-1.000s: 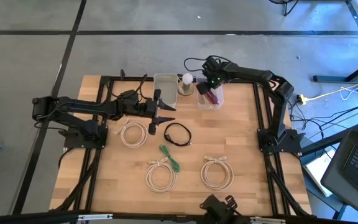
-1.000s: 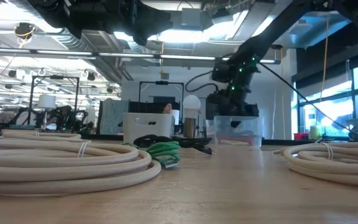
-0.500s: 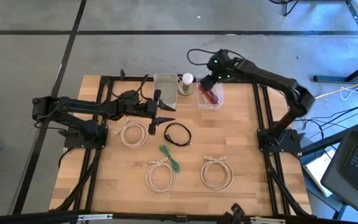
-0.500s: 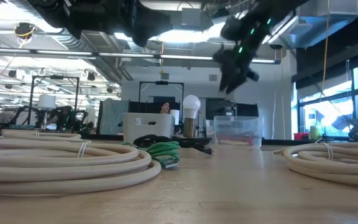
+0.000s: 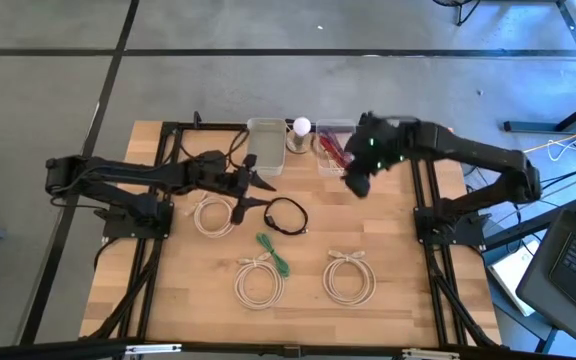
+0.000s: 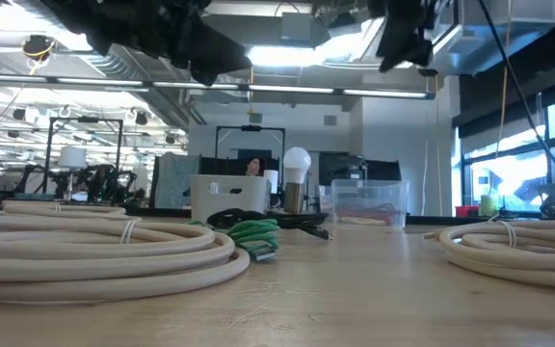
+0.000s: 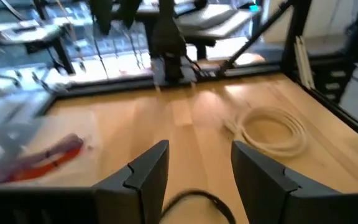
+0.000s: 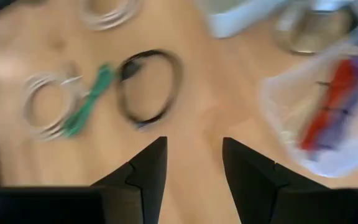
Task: Pick & Place USB Port
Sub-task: Put the green charger cable into the transparent bin
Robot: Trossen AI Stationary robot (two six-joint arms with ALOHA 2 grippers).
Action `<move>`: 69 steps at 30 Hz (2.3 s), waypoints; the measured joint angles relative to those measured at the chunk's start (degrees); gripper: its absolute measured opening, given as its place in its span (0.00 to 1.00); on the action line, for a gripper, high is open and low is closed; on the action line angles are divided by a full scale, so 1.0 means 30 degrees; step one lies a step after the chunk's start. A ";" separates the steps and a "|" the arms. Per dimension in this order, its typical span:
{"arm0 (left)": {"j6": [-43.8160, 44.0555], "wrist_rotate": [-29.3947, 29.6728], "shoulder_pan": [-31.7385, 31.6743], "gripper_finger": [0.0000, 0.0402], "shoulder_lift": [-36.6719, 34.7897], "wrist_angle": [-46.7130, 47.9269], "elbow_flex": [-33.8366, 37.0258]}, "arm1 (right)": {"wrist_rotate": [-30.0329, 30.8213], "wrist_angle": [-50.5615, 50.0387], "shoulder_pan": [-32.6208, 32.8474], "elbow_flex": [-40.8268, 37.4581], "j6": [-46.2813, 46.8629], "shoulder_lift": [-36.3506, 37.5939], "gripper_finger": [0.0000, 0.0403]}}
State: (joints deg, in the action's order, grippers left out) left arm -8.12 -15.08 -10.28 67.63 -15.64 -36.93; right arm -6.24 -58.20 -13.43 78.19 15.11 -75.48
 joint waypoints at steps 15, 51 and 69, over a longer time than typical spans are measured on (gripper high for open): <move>-0.1232 0.0429 0.4668 0.42 -0.0090 0.8483 0.0000 | 0.5682 0.2116 0.8795 0.0000 0.0963 -0.0646 0.39; -1.1671 0.5628 0.6875 0.37 1.0035 1.0549 -0.4503 | 0.6742 0.2953 0.8990 0.0000 0.0825 -0.0693 0.39; -1.1894 0.5272 0.6147 0.27 1.1403 0.8954 -0.4605 | 0.6742 0.2965 0.8990 0.0000 0.0839 -0.0693 0.39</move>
State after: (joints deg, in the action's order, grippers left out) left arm -43.80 0.73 8.16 101.84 11.22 -50.74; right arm 13.99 -49.31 13.54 78.19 17.63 -77.56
